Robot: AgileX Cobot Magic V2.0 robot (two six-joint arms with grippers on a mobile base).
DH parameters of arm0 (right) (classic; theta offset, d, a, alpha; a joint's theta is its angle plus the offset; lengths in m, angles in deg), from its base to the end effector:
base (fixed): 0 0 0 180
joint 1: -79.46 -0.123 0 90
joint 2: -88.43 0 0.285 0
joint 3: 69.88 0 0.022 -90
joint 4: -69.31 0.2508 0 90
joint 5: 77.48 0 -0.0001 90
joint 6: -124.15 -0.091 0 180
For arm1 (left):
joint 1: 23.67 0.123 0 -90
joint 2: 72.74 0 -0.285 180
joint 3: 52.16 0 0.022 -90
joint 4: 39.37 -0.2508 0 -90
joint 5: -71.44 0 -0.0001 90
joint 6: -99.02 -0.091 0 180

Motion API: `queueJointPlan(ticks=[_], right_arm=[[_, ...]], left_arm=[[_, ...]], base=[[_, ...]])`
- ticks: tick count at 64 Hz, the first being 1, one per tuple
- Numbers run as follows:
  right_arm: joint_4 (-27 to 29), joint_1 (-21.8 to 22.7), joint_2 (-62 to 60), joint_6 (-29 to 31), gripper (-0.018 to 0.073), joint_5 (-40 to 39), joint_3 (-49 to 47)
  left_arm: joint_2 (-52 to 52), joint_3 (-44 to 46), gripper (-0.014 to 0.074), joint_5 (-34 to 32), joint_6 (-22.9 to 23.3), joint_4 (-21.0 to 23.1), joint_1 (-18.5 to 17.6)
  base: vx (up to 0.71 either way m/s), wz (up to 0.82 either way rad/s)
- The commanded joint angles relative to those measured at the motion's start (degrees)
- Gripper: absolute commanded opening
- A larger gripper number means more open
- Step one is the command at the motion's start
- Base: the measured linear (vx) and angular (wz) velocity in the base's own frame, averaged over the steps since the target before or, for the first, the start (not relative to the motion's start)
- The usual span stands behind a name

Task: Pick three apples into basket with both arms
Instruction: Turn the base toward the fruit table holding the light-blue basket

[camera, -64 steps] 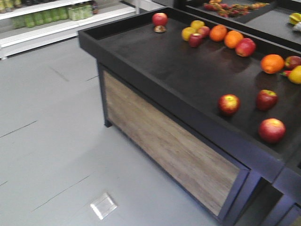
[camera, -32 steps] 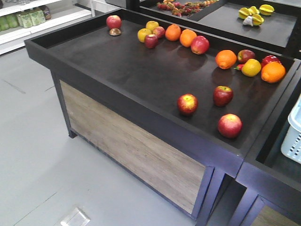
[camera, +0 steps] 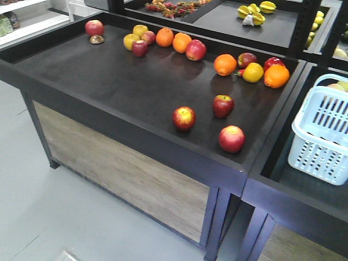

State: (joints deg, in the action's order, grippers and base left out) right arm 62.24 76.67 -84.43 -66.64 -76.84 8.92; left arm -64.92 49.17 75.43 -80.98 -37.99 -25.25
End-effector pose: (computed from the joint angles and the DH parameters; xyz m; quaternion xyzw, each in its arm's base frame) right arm 0.0566 0.0026 0.2035 0.0061 0.6856 0.0409 0.7268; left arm 0.0576 -0.0017 0.1982 0.0018 0.7101 -0.0188 0.7039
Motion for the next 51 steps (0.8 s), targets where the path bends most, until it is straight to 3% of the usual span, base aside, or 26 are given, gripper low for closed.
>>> queueJointPlan(ticks=[1,51], right_arm=[[-0.4,-0.1,-0.7,0.3,-0.0005,-4.2,0.4],[-0.4,-0.1,-0.7,0.3,-0.0005,-4.2,0.4]], left_arm=[[1.2,-0.9,-0.0006,-4.3,0.5,0.5,-0.5],[1.2,-0.9,-0.0006,-4.3,0.5,0.5,-0.5]], base=[[-0.02,-0.2],[-0.04,-0.19]])
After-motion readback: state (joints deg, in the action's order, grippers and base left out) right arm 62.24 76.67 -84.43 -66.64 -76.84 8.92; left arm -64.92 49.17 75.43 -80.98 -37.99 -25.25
